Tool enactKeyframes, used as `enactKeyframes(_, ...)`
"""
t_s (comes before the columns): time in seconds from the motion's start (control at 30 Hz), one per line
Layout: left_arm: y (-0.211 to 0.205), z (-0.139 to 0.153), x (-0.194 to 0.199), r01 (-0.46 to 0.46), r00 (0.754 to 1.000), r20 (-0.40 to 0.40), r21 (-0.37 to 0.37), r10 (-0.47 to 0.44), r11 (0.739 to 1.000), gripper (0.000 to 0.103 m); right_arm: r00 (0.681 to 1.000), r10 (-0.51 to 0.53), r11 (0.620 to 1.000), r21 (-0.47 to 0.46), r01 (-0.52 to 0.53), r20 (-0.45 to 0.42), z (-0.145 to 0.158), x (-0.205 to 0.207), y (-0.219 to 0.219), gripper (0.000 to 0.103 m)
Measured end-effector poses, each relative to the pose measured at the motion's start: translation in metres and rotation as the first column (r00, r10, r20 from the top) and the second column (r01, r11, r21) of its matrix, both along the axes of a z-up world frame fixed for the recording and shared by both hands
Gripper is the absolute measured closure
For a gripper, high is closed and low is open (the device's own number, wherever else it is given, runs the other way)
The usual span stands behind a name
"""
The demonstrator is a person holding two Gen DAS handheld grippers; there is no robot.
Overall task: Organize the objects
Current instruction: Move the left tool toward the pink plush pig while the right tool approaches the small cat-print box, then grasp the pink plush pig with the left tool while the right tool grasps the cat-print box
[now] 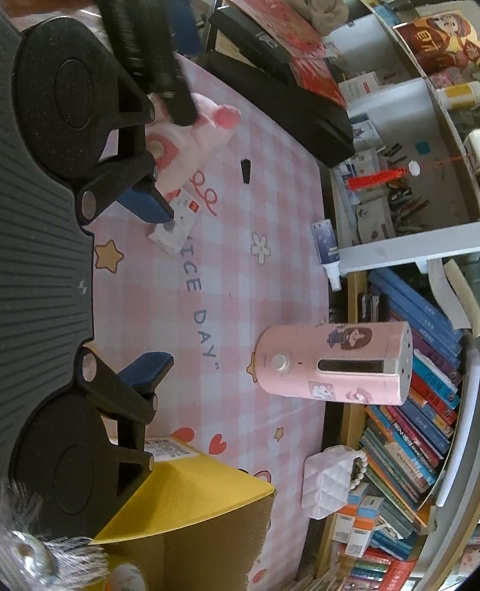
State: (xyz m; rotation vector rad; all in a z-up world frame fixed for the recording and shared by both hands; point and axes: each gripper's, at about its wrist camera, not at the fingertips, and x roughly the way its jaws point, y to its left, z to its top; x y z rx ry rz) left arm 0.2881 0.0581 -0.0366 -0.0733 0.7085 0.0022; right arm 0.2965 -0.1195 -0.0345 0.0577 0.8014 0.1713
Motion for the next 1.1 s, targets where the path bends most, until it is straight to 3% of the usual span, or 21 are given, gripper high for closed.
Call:
enactKeyframes(0.2,0.001,-0.025,0.032,-0.049,0.996,-0.068,-0.005,0.049,0.999,0.010,1.000,0.012,1.000,-0.005,-0.012,-0.014,-0.002,0.004,-0.002,0.027)
enactKeyframes(0.4,0.013,-0.043,0.038,-0.075,0.987,-0.151,-0.145,0.052,0.987,0.013,0.999,0.033,0.999,-0.007,-0.033,-0.030,-0.006,0.009,-0.001,0.027)
enactKeyframes(0.5,0.018,-0.042,0.026,-0.080,0.989,-0.136,-0.164,0.057,0.983,0.025,0.998,0.047,0.999,-0.009,-0.047,-0.037,-0.007,0.011,0.004,0.027)
enactKeyframes(0.6,0.025,-0.036,0.008,-0.095,0.987,-0.141,-0.163,0.072,0.982,0.030,0.997,0.070,0.997,-0.005,-0.071,-0.043,-0.008,0.013,0.012,0.027)
enactKeyframes(0.87,0.060,-0.012,-0.047,-0.213,0.974,-0.122,-0.178,0.193,0.961,0.030,0.994,0.095,0.995,-0.034,-0.097,-0.044,-0.022,0.023,0.047,0.027)
enactKeyframes(1.1,0.051,-0.006,-0.075,-0.187,0.977,-0.122,-0.120,0.172,0.975,0.030,0.997,0.070,0.996,-0.061,-0.071,-0.016,-0.044,0.037,0.074,0.027)
